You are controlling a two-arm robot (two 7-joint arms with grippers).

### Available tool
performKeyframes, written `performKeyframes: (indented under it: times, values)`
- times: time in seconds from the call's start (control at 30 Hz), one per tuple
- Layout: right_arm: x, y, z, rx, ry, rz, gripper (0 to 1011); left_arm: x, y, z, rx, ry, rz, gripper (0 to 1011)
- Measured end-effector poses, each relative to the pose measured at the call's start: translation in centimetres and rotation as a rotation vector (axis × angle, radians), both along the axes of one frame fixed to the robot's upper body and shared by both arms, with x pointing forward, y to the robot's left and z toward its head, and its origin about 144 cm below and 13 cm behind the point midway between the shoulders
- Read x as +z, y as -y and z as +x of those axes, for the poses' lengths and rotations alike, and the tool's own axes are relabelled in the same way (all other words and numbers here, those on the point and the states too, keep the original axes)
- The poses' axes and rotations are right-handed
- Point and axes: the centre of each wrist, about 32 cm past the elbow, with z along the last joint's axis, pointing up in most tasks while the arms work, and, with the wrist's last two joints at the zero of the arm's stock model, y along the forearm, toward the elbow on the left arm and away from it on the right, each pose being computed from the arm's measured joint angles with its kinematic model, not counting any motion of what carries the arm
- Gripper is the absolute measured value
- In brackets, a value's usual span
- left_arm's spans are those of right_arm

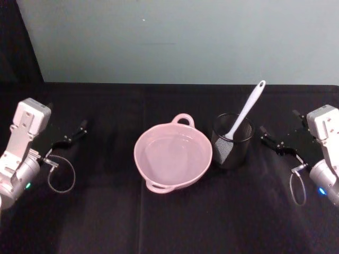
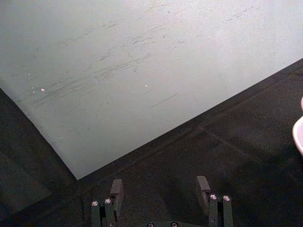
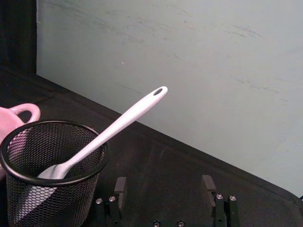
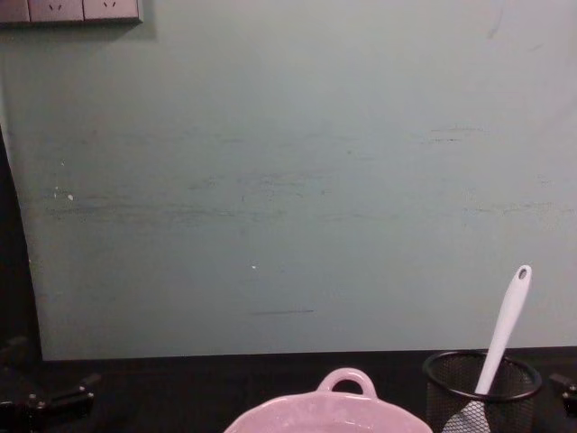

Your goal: Use the one hand to pick up the spoon and stir the clear water in the bowl.

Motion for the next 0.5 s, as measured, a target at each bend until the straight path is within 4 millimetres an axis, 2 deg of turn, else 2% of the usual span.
performKeyframes:
  times: [0.5]
  values:
    - [0.00, 0.00, 0.00, 0.000, 0.000, 0.000, 1002, 0.00, 0.00, 0.00, 0.000, 0.000, 0.000, 1011]
